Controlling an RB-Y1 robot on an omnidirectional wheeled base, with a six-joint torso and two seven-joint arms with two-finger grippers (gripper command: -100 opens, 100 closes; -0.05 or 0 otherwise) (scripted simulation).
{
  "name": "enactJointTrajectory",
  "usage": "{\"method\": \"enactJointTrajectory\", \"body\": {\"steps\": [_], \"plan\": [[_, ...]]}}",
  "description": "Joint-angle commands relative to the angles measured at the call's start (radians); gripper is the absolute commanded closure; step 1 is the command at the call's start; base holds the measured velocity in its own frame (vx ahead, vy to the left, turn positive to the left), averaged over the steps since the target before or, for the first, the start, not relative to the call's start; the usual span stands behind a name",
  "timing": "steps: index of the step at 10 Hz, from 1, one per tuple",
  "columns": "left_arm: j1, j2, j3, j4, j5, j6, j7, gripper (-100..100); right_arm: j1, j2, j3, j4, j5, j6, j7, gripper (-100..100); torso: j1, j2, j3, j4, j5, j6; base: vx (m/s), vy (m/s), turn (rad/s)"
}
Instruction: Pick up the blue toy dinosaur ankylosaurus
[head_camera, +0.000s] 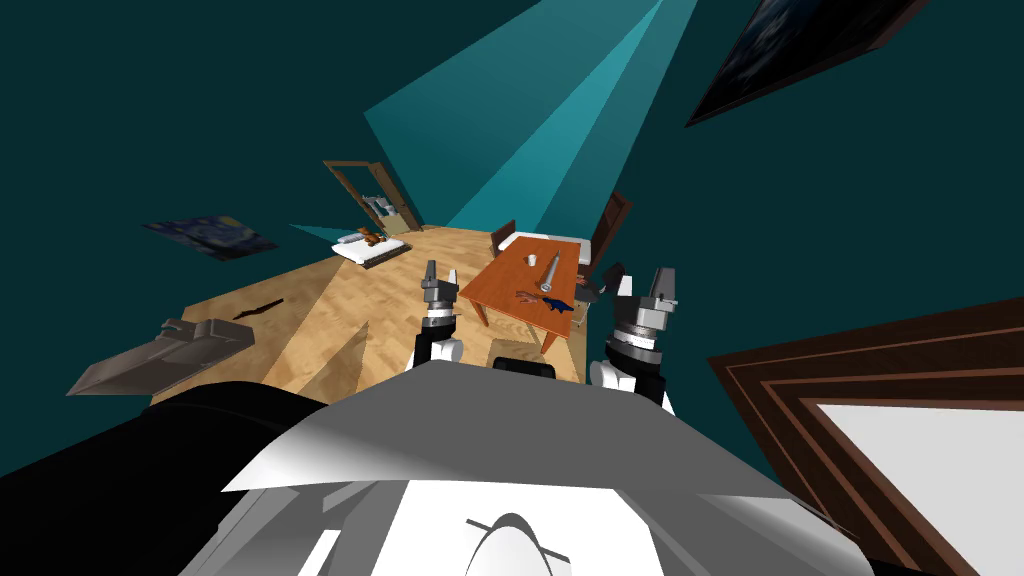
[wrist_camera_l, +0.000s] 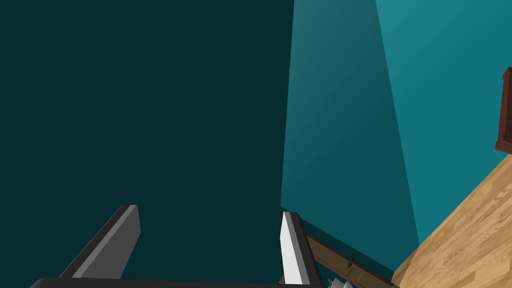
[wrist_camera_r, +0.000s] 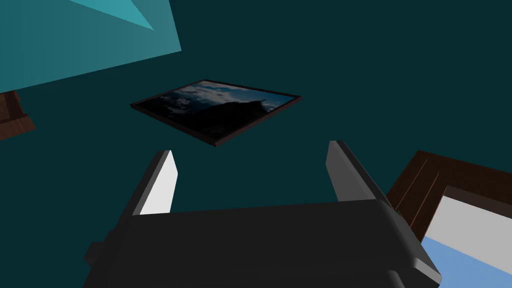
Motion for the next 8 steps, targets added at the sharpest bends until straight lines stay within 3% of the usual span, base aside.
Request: {"method": "enactJointTrajectory", "body": {"steps": [1,8], "plan": [[0.0,0.0,0.0,0.0,0.0,0.0,0.0,0,0.001,-0.04,0.009,0.022,0.01,0.003,0.004,-100,0.0,0.0,0.0,0.0,0.0,0.0,-0.007,0.008,0.001],[0.0,0.0,0.0,0.0,0.0,0.0,0.0,0,0.011,-0.22,0.082,0.177,0.08,0.008,0.035,-100,0.003,0.006,0.003,0.001,0.001,0.0,-0.058,0.043,0.015]]}}
